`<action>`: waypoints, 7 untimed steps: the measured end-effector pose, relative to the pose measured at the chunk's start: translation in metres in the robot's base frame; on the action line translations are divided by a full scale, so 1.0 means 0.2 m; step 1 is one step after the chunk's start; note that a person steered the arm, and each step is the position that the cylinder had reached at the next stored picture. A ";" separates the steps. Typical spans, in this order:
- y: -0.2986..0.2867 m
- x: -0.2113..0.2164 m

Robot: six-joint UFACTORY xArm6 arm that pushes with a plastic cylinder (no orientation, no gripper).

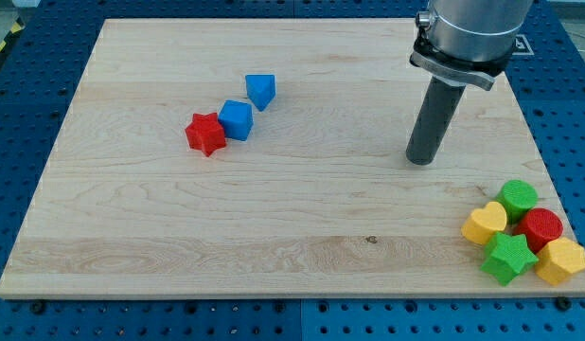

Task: Move your arm towards top center

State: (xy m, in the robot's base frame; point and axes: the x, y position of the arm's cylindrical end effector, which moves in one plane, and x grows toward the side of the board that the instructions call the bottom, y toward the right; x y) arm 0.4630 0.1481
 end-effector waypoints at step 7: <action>-0.10 -0.54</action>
State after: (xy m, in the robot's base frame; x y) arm 0.3544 0.1282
